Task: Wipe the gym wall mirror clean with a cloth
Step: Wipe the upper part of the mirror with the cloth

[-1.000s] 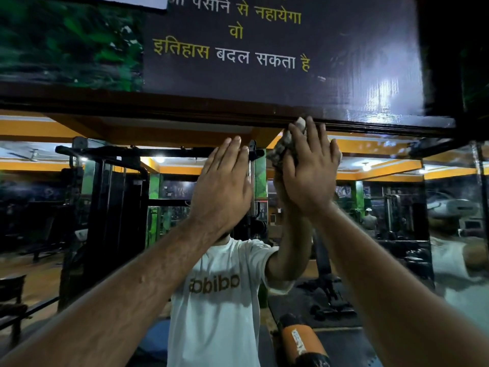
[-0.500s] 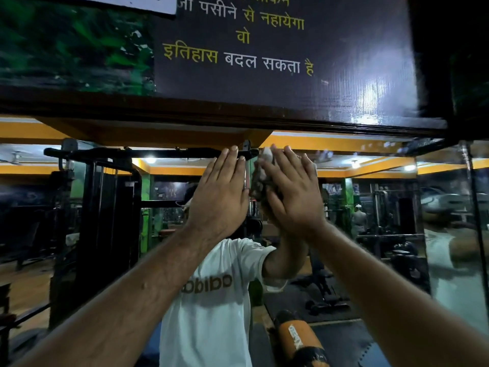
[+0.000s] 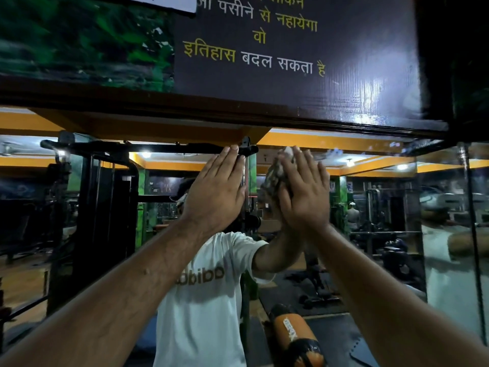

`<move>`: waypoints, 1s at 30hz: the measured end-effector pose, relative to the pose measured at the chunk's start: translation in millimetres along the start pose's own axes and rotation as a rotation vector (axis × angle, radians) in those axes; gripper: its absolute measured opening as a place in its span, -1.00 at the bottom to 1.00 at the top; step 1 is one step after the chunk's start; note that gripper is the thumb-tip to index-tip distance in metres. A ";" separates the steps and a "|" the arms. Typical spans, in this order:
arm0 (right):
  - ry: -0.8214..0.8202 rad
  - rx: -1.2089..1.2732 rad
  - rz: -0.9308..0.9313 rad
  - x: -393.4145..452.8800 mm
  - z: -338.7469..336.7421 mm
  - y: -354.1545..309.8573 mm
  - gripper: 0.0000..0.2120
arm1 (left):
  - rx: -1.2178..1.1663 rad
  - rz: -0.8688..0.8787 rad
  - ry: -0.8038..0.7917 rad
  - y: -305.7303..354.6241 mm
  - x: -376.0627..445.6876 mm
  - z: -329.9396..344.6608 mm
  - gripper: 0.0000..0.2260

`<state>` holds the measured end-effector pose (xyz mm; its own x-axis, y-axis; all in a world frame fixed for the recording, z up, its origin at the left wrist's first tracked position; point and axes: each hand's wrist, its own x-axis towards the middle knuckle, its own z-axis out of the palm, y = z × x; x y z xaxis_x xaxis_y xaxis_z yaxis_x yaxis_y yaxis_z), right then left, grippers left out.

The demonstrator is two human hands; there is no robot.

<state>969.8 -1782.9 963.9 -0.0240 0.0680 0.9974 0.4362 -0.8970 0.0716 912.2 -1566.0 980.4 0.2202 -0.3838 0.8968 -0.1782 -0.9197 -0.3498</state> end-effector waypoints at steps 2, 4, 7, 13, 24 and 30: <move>0.086 0.071 0.280 14.7 5.5 -21.3 -0.37 | 0.010 0.003 -0.002 -2.4 -0.4 0.7 -0.41; 0.073 0.108 0.241 18.5 10.9 -40.7 -0.38 | 0.023 0.002 -0.009 -2.2 -1.0 0.1 -0.41; -0.042 0.070 -0.132 7.6 9.0 -31.7 -0.41 | -0.009 0.003 -0.046 -2.1 -0.8 -2.2 -0.44; 0.071 0.091 0.213 38.2 9.2 -34.0 -0.38 | -0.064 -0.153 0.031 2.6 8.2 -22.0 -0.46; 0.039 0.086 -0.126 59.1 19.3 -43.3 -0.39 | -0.017 -0.162 0.008 -4.8 14.4 -17.5 -0.48; -0.001 0.046 -0.245 68.7 12.8 -27.7 -0.39 | -0.073 -0.288 0.081 -1.0 1.5 -21.2 -0.49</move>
<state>967.5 -1747.7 1030.4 -0.1334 0.2809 0.9504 0.4581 -0.8329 0.3105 892.4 -1563.9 987.8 0.1951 -0.0972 0.9760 -0.1884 -0.9803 -0.0600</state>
